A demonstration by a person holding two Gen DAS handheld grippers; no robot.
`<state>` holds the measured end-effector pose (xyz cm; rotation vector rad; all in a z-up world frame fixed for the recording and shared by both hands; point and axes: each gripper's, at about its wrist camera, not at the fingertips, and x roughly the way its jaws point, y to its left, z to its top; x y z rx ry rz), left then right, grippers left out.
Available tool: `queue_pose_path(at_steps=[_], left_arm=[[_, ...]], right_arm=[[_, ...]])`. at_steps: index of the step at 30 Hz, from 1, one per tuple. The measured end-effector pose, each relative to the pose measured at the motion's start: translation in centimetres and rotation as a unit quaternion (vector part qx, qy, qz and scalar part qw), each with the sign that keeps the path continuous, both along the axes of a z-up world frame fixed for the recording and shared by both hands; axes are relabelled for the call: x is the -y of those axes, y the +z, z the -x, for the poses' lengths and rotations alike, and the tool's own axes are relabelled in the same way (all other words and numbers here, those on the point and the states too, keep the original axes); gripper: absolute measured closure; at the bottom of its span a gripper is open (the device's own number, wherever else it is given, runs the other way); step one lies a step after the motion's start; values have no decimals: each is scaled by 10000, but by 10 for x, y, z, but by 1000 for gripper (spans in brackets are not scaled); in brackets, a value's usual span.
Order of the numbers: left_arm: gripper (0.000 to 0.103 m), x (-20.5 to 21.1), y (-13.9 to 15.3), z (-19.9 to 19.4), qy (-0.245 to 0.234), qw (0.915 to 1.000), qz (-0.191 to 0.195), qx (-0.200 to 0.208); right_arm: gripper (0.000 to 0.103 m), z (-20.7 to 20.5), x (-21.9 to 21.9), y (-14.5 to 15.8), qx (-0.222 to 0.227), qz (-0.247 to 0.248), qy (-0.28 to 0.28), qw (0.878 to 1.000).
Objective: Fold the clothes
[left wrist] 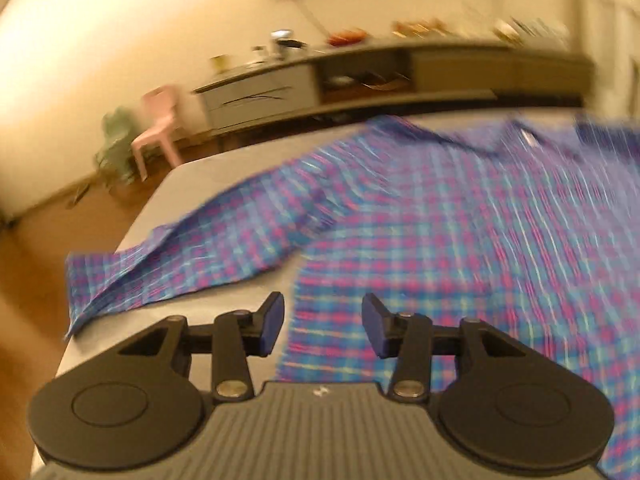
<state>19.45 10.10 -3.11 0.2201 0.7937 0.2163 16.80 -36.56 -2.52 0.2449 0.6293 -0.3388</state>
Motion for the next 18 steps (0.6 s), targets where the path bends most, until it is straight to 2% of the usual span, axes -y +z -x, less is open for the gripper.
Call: queue_pose_path(at_steps=[1,2,3,4,6,8,10,12,15,17,18], left_arm=[[59,5,-6,2,-125,9999,-63,-67],[59,9,-12,4,-251,9995,-127,-135],[59,14,-18,5,-357,9990,-174,-204],[59,20,-24,5,-405,9987,-170,-277],[59,26,-29,3,-564,9975,-170,-390],[59,35,-34,1,-770,9957,-184,-485],[59,43,-38,4,-888,9943,-255,-528],[60,52,-41,6,-1007,9927,-327,-571],[60,56,-42,9,-1094,9916,-316,-610],[62,57,-42,11,-1156,9909,-316,-620],[63,57,-42,12,-1193,9904,-316,-622]], right_arm=[[47,2,14,-5,-38,-21,-341,9994],[48,5,29,-10,-75,-42,-682,9976],[49,10,26,-7,-45,-60,-560,9984],[49,16,23,-4,-10,-76,-395,9992],[49,28,-10,15,389,144,170,9990],[49,32,-53,30,690,302,1007,9921],[47,23,-108,35,701,574,2063,9743],[41,10,-168,34,640,957,3041,9457],[41,-25,-246,22,414,1472,3896,9082],[41,-63,-277,13,103,1313,3973,9082],[41,-84,-282,10,-27,939,3882,9168]])
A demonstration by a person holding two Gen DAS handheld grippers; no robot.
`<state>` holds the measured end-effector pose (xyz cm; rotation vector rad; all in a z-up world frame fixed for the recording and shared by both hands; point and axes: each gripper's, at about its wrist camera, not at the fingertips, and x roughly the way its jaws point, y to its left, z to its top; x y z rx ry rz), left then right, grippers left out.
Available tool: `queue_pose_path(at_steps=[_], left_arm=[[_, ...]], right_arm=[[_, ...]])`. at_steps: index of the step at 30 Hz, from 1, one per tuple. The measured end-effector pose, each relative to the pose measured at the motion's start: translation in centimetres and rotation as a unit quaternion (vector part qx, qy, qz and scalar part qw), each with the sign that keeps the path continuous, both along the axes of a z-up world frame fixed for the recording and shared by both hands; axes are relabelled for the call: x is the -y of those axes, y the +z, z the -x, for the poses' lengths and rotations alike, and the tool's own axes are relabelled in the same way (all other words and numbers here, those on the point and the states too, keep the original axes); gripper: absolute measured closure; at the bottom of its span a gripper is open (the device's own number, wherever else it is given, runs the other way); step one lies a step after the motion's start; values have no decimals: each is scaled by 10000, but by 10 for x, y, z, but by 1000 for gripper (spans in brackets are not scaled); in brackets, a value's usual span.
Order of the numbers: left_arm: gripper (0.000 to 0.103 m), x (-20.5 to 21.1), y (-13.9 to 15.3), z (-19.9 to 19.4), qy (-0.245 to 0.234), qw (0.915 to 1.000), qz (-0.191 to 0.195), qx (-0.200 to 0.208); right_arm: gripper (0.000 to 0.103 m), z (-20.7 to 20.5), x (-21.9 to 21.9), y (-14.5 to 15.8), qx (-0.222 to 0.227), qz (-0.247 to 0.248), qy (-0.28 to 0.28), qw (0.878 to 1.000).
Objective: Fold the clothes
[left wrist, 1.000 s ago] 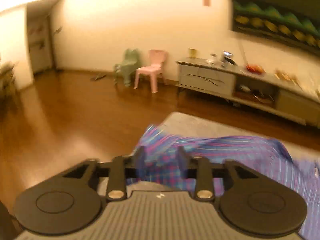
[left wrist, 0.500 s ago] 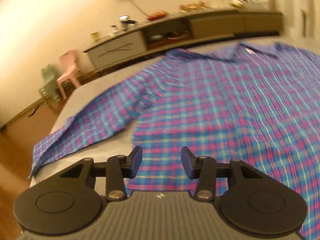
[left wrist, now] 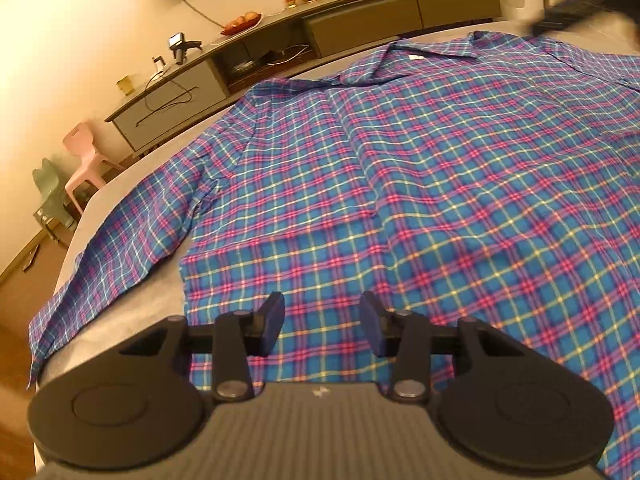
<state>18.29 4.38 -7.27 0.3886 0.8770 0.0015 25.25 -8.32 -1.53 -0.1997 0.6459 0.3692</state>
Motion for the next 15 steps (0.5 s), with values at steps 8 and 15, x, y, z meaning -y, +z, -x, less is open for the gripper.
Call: queue_pose_path(at_steps=[8,15], left_arm=[[63,-8,1,-1,-232,9996,122,-69],[62,-18,6,-6,-59,9998,174,-42]], right_arm=[[103,-105,-23,-38,-1115,-748,-819,9876],[103,-172,-9,34,-544,-2239,-1146,9663]])
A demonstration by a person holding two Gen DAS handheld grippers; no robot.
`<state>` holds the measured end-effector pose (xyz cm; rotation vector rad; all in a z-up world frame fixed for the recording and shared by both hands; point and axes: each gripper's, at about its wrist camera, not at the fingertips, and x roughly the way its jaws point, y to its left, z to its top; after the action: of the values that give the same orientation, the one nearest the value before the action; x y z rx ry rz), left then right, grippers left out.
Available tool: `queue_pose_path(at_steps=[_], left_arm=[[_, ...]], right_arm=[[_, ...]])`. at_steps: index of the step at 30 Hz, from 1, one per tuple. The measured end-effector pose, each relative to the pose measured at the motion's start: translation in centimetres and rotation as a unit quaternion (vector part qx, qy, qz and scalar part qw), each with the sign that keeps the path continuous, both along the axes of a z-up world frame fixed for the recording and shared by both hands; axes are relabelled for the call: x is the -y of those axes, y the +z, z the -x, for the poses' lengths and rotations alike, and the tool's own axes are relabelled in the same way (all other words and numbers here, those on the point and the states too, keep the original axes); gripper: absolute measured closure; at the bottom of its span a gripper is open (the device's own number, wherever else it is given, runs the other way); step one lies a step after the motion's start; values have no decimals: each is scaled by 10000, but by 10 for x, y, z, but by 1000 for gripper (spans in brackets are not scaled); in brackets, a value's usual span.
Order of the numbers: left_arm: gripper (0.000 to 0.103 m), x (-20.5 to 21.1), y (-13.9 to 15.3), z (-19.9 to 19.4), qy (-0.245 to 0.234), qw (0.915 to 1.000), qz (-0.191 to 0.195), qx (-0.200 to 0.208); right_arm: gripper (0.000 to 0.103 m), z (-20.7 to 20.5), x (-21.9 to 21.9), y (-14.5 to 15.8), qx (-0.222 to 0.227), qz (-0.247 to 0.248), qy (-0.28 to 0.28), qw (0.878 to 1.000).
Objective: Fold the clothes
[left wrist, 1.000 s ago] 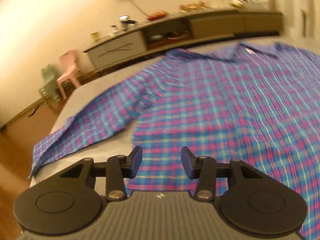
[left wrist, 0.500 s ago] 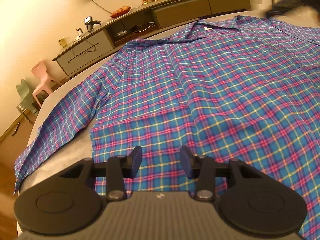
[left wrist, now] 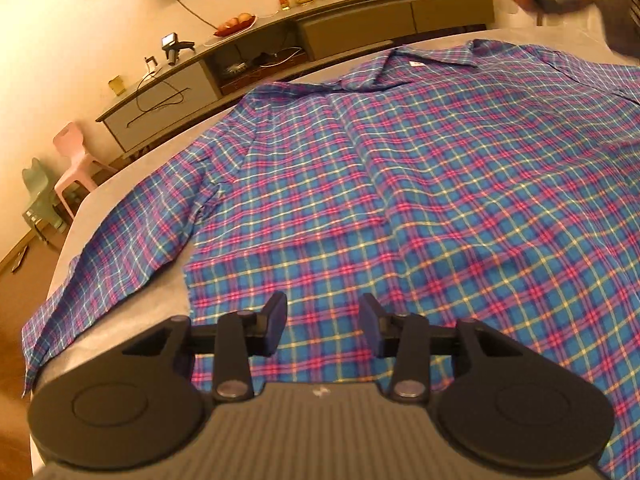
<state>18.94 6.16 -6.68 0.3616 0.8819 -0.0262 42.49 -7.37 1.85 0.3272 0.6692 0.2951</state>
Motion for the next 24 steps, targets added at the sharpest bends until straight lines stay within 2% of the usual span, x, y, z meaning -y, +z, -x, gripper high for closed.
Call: queue_pose_path(at_steps=[2,3,4,5,6,7,8,9,10,11,12,13,14,15,16,17,18,20,21,22,23,24], left_arm=[[62,-1,-1,0,-1,10000,2,-38],[62,0,-1,0,-25,10000,10,-55],[62,2,1,2,-83,9999,38,-52],[62,5,3,4,-161,9998,68,-29],[62,8,6,8,-238,9997,94,16],[62,12,8,11,-304,9995,115,60],[62,15,10,13,-354,9993,127,85],[62,18,11,15,-404,9990,138,109],[62,20,12,17,-440,9989,140,124],[62,21,11,17,-429,9990,111,108],[62,22,10,18,-415,9991,86,98],[62,21,9,17,-388,9992,71,102],[62,20,8,16,-361,9993,57,107],[62,19,8,15,-332,9994,60,125],[62,18,10,12,-297,9993,119,186],[62,16,12,9,-260,9992,168,236],[62,14,12,8,-217,9993,181,254],[62,9,12,6,-130,9993,199,282],[62,7,12,5,-86,9995,171,266],[62,5,11,4,-42,9996,144,251],[62,3,11,4,-6,9996,130,245],[62,2,15,5,-5,9995,165,275]], right_arm=[[100,-8,-8,10,22,671,99,9977],[94,-5,-12,7,-219,940,366,9947],[75,3,-17,-1,-410,1132,643,9906],[44,22,-24,-12,-451,1513,923,9831],[33,42,-31,-24,-388,1989,1047,9736],[27,57,-34,-38,-325,2378,1081,9647],[28,72,-38,-51,-262,2754,1105,9546],[30,78,-38,-64,-285,2882,969,9522],[41,82,-38,-76,-315,2986,818,9503],[66,81,-38,-84,-361,3018,722,9499],[81,79,-36,-80,-325,2840,663,9560],[103,76,-34,-74,-281,2642,607,9622],[103,74,-33,-69,-237,2442,550,9679],[103,68,-30,-53,-193,2031,457,9779],[103,58,-20,-32,-123,1370,213,9903],[103,47,-10,-12,-49,679,-46,9977],[103,34,4,-3,83,48,-327,9994],[103,9,31,11,358,-1198,-885,9882],[100,4,40,7,278,-1497,-1020,9831],[79,-1,48,2,176,-1764,-1140,9775],[59,3,46,-2,35,-1637,-1032,9811],[57,9,43,-7,-111,-1472,-902,9849]])
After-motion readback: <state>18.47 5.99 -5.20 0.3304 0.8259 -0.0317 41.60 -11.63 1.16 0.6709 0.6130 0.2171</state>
